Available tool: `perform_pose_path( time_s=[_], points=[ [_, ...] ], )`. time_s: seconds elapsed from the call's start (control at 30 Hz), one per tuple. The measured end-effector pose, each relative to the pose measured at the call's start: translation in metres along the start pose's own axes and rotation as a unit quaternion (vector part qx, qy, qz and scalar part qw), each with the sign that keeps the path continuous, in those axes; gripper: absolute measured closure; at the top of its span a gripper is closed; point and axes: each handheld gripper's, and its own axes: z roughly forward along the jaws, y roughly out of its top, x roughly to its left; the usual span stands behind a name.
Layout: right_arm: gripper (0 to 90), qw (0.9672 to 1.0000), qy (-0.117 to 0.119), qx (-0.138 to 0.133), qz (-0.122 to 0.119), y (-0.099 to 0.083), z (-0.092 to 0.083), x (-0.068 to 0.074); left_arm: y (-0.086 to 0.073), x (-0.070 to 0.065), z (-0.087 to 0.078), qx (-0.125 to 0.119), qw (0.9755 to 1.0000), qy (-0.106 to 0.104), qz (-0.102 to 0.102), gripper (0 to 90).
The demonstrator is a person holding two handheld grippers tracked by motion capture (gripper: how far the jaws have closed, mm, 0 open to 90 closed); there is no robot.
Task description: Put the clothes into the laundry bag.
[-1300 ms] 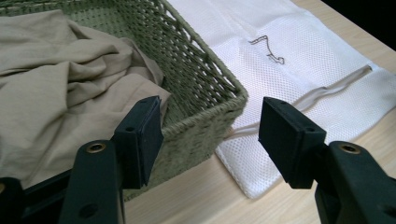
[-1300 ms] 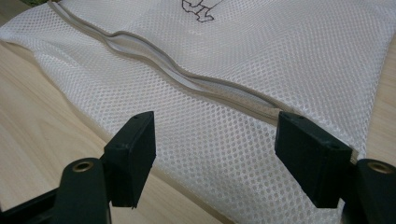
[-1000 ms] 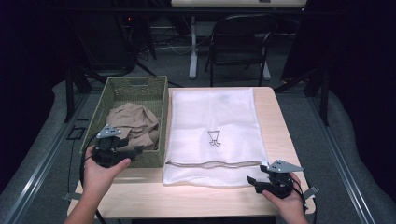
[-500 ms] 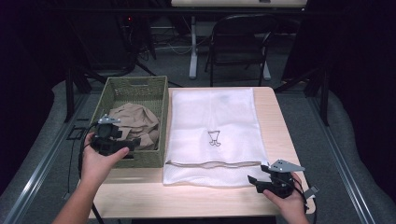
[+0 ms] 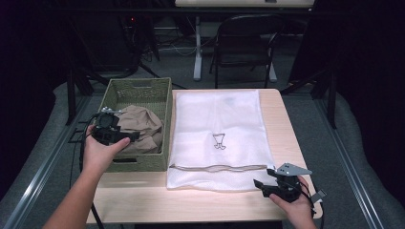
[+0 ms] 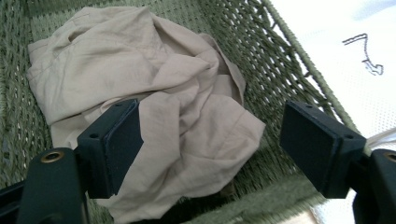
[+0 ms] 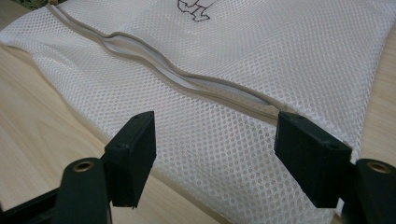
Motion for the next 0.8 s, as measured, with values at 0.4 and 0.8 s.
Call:
perform_pose_path(
  time_s=[0.4, 0.8],
  points=[
    [29.0, 1.0000, 0.001, 0.001, -0.002, 0.000, 0.000, -0.001, 0.010, 0.007, 0.020, 0.024, 0.9997, 0.006, -0.006, 21.2],
    [29.0, 1.0000, 0.003, 0.000, 0.001, -0.001, 0.001, -0.001, 0.014, 0.017, 0.033, 0.040, 0.9989, 0.013, -0.019, 21.1]
  ],
)
